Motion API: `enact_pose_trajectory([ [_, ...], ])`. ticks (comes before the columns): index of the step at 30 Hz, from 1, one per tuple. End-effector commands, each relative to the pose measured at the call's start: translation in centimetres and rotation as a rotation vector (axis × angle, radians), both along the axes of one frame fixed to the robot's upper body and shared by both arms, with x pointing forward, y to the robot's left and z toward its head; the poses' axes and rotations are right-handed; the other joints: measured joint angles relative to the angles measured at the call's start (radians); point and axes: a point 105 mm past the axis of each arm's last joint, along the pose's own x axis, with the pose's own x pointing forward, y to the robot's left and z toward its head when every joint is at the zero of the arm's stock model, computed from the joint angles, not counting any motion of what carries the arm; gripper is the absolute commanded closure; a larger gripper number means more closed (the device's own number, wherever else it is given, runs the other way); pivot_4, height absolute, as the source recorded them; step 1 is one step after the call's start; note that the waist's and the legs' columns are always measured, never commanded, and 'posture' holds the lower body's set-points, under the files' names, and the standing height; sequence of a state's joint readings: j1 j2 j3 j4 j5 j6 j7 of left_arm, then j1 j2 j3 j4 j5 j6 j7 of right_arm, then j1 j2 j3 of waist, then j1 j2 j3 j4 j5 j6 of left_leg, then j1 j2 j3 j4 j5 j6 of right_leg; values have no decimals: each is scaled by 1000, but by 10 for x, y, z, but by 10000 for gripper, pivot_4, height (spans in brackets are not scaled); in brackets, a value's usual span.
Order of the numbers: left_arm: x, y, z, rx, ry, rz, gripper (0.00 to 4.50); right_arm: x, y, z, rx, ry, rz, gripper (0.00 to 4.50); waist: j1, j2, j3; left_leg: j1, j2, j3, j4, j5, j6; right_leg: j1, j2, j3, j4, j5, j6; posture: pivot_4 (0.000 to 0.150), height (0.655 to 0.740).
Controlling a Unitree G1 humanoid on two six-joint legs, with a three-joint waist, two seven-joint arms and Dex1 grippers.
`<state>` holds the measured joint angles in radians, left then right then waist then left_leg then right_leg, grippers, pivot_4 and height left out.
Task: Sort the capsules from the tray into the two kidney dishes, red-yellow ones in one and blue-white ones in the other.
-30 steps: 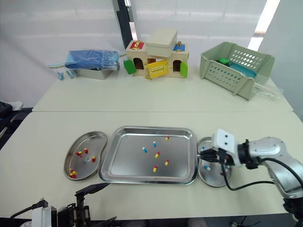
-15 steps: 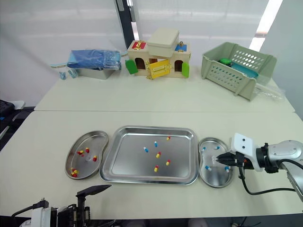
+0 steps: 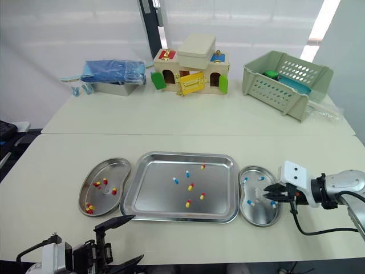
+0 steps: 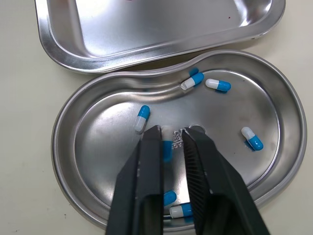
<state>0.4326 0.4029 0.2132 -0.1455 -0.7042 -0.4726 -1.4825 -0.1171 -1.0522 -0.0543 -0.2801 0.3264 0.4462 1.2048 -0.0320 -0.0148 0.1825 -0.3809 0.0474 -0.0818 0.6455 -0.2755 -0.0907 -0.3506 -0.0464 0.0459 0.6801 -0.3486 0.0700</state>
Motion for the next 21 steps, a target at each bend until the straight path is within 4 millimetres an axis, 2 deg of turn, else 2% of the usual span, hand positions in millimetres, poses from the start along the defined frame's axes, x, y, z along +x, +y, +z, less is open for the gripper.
enact_pose_trajectory([
  [1,-4,4,-2,4,-8,8,0,-1,-2,6,-17,-11,15,27490,0,0,0,0,0,0,0,0,0,0,0,0,0,0,0,1500,7400],
  [7,-9,8,-7,8,-1,13,0,-2,-5,8,-16,-12,11,12042,0,0,0,0,0,0,0,0,0,0,0,0,0,0,0,1500,7400],
  [10,-9,9,-9,10,1,16,0,-2,-6,11,-5,-17,6,735,0,0,0,0,0,0,0,0,0,0,0,0,0,0,0,1500,7400],
  [17,-8,14,-13,15,-2,46,0,-3,-12,18,22,-24,-11,254,0,0,0,0,0,0,0,0,0,0,0,0,0,0,0,1500,7400],
  [21,-1,19,-6,18,-25,95,0,-6,-20,32,95,-36,-26,254,1,0,0,0,0,0,0,0,0,0,0,0,0,0,0,1500,7400],
])
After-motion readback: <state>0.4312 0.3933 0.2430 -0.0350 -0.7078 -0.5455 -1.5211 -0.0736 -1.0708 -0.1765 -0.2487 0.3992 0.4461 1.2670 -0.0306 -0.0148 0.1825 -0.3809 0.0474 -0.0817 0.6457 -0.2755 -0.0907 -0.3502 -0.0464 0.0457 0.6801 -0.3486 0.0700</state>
